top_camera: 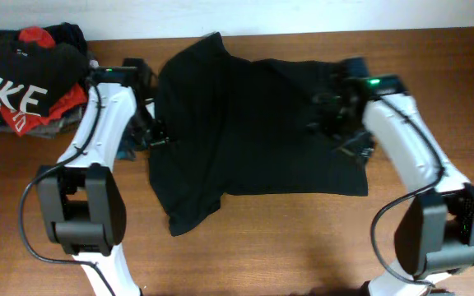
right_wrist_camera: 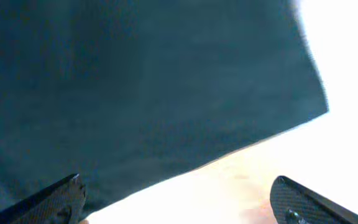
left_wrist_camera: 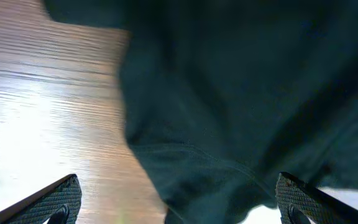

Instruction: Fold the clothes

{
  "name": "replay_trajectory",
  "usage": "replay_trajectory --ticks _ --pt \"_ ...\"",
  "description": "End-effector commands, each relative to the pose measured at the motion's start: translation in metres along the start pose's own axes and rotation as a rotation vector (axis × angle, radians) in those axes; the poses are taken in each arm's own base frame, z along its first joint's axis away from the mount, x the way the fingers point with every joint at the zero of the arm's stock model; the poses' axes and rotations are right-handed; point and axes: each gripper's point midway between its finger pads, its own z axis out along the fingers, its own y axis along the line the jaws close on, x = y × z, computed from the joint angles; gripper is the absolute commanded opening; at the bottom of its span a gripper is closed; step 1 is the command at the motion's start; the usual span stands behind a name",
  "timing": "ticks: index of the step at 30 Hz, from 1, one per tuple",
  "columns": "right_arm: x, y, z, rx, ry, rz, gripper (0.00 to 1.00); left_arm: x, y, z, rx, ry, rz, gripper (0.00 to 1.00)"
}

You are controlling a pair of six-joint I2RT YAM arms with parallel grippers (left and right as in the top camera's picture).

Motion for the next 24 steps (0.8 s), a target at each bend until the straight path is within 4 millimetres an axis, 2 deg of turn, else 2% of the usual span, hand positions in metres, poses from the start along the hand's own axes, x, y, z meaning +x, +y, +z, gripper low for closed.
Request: replay_trajectory --ticks 1,5,10,15,20,21,23,24 --pt "-0.012 -0.019 -0.014 -0.019 -0.01 0.0 0.99 0.012 -0.024 -0.002 0.043 0.032 0.07 0.99" --pt "-0.023 -0.051 -0.014 0.046 -0.01 0.01 0.99 0.032 -0.034 -0.001 0.03 0.095 0.057 0.99" --pt "-0.033 -0.085 -0.012 0.142 -0.035 0.064 0.99 0.046 -0.038 -0.001 0.002 0.136 0.051 0.99" --pt "-0.035 -0.102 -0.005 0.158 -0.016 0.11 0.99 0.059 -0.027 0.001 -0.087 0.175 0.029 0.99" --pt "-0.038 -0.106 0.007 0.157 -0.03 0.117 0.99 0.064 -0.027 0.023 -0.11 0.177 0.042 0.98" --pt "-0.039 -0.106 0.011 0.153 -0.036 0.117 0.97 0.06 -0.029 0.028 -0.103 0.159 0.047 0.98" --pt "-0.042 -0.105 0.017 0.146 -0.048 0.116 0.76 0.049 -0.035 0.038 -0.081 0.109 0.063 0.98" --pt "-0.042 -0.104 0.021 0.14 -0.051 0.116 0.6 0.042 -0.038 0.041 -0.069 0.08 0.066 0.9"
